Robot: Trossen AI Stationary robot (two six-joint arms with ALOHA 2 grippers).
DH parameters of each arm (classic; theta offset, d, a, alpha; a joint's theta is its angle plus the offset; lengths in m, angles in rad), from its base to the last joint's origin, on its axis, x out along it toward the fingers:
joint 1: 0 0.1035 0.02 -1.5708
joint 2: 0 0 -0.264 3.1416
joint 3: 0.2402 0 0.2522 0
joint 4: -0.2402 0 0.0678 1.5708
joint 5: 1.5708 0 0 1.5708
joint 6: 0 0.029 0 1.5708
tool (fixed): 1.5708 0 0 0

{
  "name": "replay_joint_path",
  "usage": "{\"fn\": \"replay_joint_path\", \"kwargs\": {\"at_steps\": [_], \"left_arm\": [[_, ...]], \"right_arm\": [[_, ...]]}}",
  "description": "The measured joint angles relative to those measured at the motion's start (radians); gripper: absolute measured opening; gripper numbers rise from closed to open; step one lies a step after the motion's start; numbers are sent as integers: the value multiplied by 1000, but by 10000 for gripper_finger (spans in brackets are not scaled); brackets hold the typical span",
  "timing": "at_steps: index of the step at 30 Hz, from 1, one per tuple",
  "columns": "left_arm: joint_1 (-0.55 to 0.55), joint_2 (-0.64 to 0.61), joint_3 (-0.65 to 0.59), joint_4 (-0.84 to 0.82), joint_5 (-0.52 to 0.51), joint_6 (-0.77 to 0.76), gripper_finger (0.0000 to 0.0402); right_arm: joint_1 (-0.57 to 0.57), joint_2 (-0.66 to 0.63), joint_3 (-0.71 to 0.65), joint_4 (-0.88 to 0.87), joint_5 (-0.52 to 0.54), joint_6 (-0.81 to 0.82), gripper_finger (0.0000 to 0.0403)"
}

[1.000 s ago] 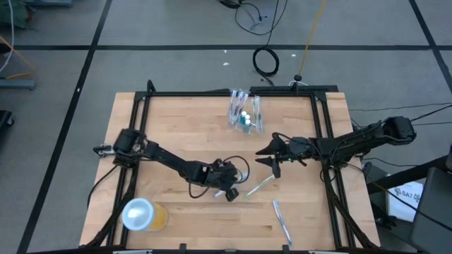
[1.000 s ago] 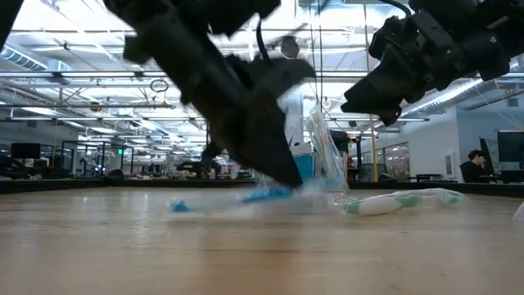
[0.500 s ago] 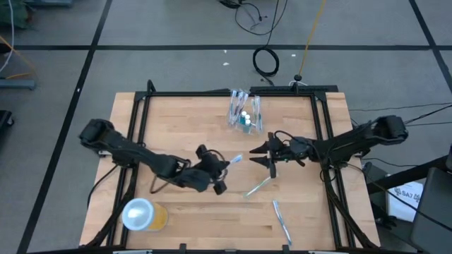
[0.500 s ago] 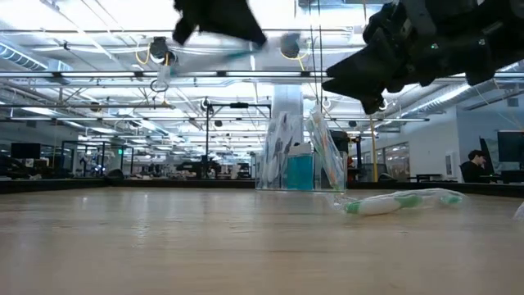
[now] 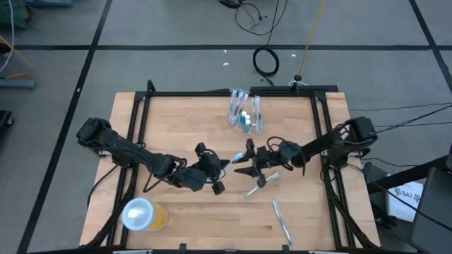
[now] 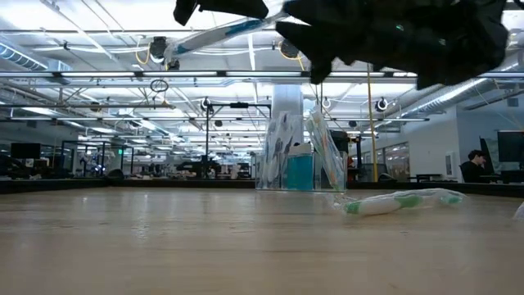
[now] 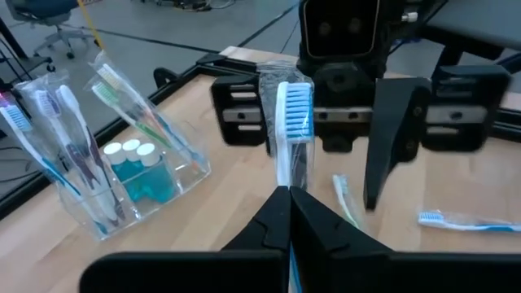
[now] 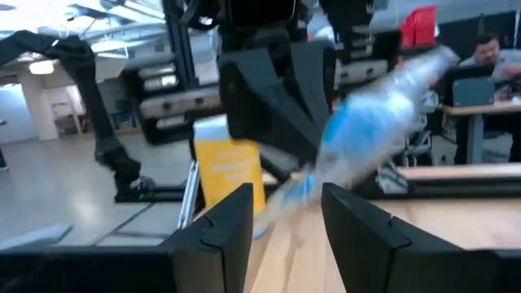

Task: Pick & Place toothbrushing station
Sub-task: Put the blue toothbrush into the transparent organizer

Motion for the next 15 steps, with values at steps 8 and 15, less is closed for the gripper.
{"fn": "replay_joint_path", "kwargs": {"at_steps": [8,15], "left_arm": [[0,0,0,-4,-2,8,4],[0,0,0,-3,-2,8,5]], "right_arm": [[5,45,56,-12,-2,-2,141],[5,45,56,-7,-1,-10,131]]}}
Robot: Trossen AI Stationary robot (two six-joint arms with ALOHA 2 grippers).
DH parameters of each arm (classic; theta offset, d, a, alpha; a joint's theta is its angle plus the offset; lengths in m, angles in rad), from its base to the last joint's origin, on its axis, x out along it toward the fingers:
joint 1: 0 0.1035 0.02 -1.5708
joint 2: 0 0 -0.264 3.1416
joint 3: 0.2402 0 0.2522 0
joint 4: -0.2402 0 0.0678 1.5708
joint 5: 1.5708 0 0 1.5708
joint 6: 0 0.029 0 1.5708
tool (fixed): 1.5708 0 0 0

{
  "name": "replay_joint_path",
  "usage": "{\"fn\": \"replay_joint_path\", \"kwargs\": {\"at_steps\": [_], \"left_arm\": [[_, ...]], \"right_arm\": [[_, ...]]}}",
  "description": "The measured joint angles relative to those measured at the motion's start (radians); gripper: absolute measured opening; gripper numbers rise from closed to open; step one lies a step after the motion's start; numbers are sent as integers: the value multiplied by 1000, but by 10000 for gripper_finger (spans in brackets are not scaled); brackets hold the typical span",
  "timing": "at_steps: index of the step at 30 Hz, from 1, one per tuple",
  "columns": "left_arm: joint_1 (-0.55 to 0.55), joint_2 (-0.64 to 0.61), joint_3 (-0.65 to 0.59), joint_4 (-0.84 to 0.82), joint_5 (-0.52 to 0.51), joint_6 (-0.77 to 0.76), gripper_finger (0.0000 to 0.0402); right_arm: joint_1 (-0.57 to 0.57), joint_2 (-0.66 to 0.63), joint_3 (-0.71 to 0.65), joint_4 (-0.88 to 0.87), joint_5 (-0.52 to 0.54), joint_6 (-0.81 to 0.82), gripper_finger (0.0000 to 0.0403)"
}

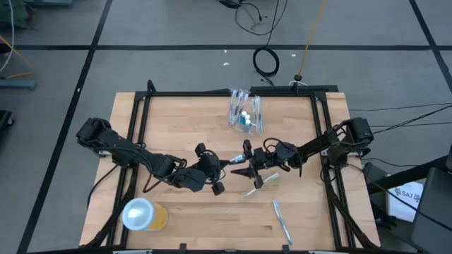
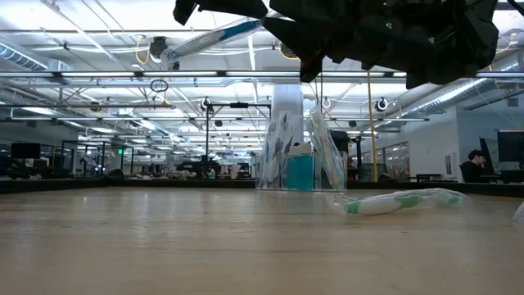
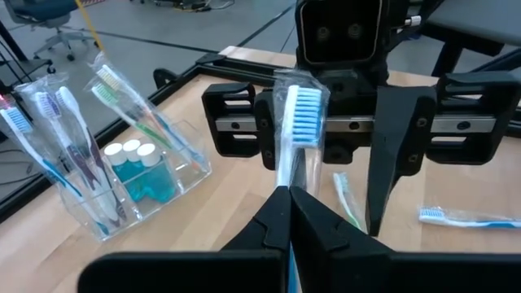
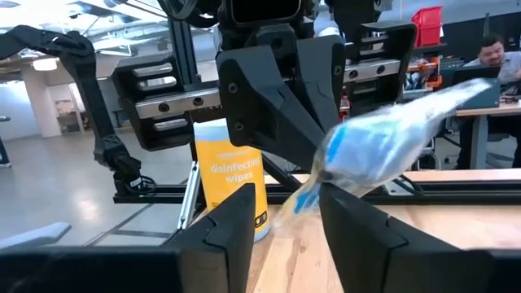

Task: Pick & Place toothbrushing station
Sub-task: Put the blue toothbrush into the transparent organizer

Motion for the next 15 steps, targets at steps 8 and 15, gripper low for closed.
{"fn": "replay_joint_path", "kwargs": {"at_steps": [8,15], "left_arm": [[0,0,0,-6,2,0,9],[0,0,0,-9,23,-1,9]], "right_arm": [[-2,0,0,0,1,-11,37],[-2,0,0,-10,9,-9,7]]}}
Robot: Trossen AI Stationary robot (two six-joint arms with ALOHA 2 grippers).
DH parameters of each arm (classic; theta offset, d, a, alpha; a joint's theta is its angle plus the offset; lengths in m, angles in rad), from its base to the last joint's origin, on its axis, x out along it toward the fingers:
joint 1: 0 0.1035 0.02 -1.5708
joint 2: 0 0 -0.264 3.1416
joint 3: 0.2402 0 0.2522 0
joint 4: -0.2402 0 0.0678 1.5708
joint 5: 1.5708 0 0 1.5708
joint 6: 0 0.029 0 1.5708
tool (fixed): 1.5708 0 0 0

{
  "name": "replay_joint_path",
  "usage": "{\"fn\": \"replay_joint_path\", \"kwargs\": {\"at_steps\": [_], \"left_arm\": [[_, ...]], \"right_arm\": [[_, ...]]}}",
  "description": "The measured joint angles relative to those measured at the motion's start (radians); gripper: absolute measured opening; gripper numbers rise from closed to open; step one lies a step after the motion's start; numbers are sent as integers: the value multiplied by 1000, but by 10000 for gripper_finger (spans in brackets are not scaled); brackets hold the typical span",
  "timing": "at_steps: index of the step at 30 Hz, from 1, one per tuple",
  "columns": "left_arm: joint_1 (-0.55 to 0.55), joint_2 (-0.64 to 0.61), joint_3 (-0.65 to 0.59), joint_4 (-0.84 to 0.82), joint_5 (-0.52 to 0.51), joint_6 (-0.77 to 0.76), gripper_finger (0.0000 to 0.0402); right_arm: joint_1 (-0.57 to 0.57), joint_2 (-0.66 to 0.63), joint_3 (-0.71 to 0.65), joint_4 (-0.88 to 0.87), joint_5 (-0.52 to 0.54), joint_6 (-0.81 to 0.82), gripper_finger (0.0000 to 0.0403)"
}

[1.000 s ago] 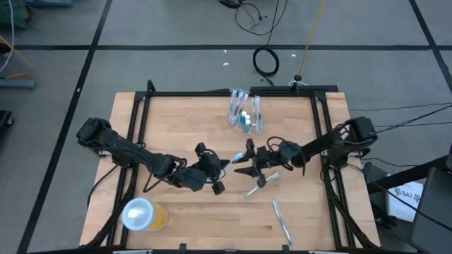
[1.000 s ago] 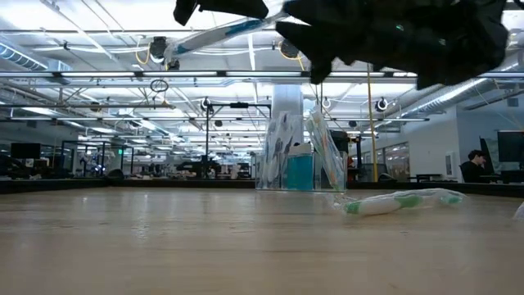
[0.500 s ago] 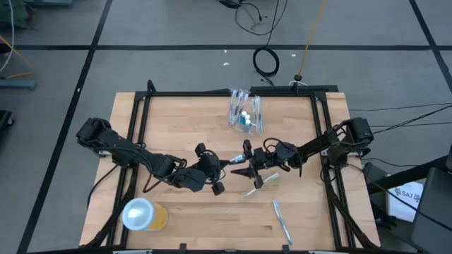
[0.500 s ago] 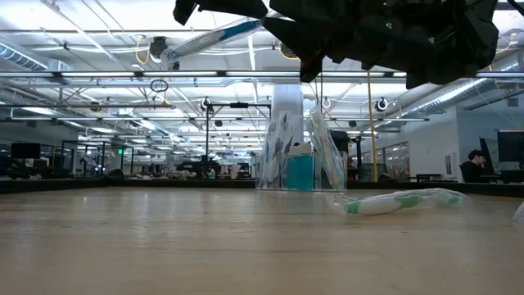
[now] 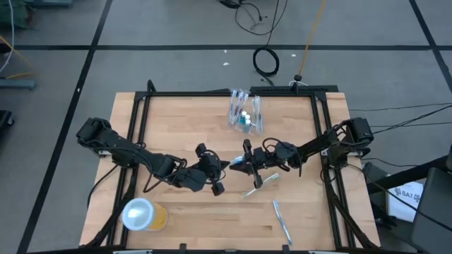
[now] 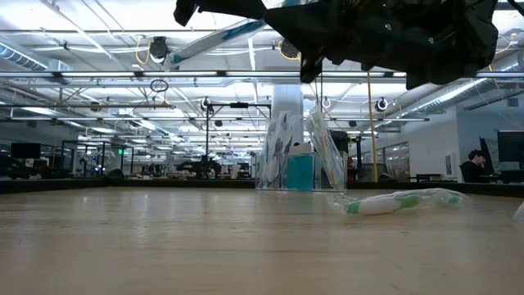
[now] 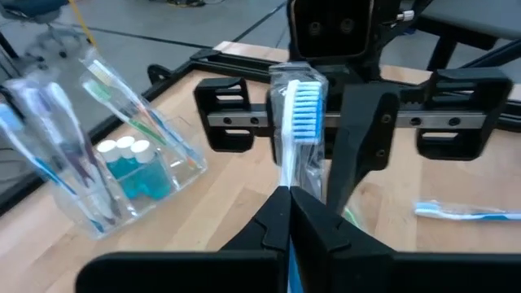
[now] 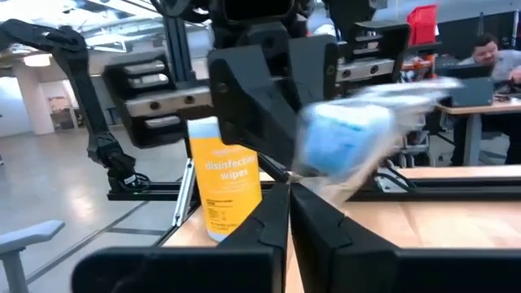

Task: Pick & Place toothbrushing station
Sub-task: Put the blue toothbrush into the transparent organizer

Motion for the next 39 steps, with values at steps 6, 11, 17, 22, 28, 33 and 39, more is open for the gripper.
{"fn": "replay_joint_path", "kwargs": {"at_steps": [6,11,17,22,28,33,39], "left_arm": [[-2,0,0,-18,14,-3,45],[-2,0,0,-91,15,-21,77],[-2,0,0,-152,14,-63,97],[3,0,0,-151,4,-32,100],[23,-1,0,-151,22,-18,37],[39,-1,0,-156,64,-25,16],[53,-1,0,-263,172,-7,37]], "right_arm": [[0,0,0,-48,76,-3,1],[0,0,0,-57,78,-16,1],[0,0,0,-59,92,-19,0],[-1,0,0,-97,124,-20,0],[-1,0,0,-104,120,-20,0],[-1,0,0,-104,120,-20,0],[-1,0,0,-141,121,-37,2]]}}
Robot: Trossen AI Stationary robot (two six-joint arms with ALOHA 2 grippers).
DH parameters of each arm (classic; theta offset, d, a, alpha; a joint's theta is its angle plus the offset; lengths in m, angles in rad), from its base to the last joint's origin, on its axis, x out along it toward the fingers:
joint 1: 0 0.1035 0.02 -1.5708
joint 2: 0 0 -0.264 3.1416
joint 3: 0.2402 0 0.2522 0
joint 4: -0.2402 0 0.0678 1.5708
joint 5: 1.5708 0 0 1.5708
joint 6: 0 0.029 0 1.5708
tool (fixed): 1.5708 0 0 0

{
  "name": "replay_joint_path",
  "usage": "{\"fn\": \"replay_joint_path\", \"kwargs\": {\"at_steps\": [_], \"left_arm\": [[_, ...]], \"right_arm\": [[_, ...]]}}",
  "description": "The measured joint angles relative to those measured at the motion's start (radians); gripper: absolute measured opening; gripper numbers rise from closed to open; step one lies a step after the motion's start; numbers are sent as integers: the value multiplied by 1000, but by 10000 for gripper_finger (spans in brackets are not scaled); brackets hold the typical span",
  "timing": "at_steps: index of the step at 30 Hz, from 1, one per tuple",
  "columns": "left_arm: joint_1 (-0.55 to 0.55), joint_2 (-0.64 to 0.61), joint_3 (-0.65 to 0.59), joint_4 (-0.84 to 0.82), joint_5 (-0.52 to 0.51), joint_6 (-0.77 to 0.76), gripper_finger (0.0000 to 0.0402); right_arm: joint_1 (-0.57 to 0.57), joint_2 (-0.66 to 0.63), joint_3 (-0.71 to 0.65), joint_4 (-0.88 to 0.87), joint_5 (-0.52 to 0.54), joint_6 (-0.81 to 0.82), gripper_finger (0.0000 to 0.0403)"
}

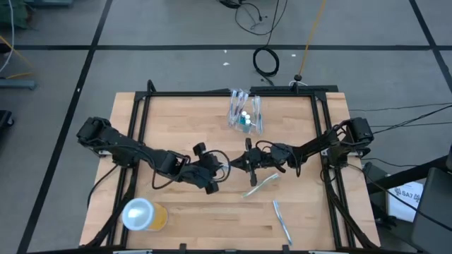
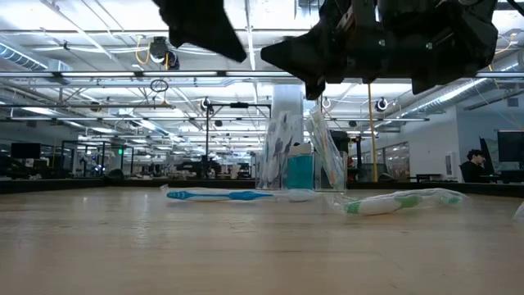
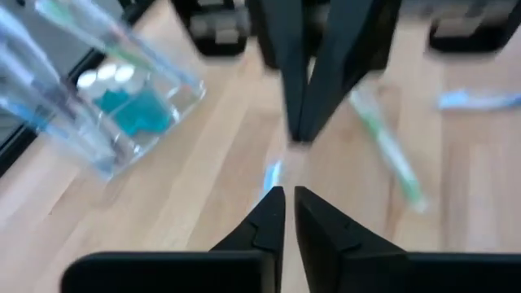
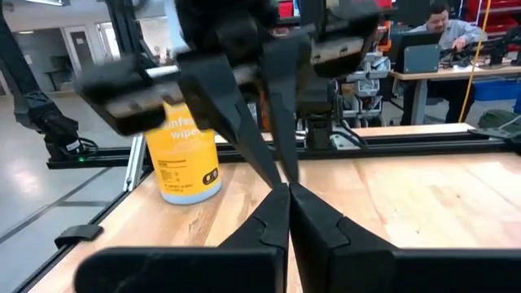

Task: Pick & Place toothbrushing station
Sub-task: Put the blue toothbrush into the transparent organizer

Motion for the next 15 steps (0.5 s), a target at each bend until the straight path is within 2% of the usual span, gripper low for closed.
{"fn": "replay_joint_path", "kwargs": {"at_steps": [7,11,13,15], "left_arm": [[29,9,0,-145,1,-19,98],[55,62,0,-145,47,19,142],[74,109,0,-146,98,52,160],[96,169,0,-146,107,60,175]], "right_arm": [[0,0,0,-94,8,-42,50],[0,0,0,-172,105,-36,97],[0,0,0,-206,159,-35,118],[0,0,0,-230,190,-24,135]]}}
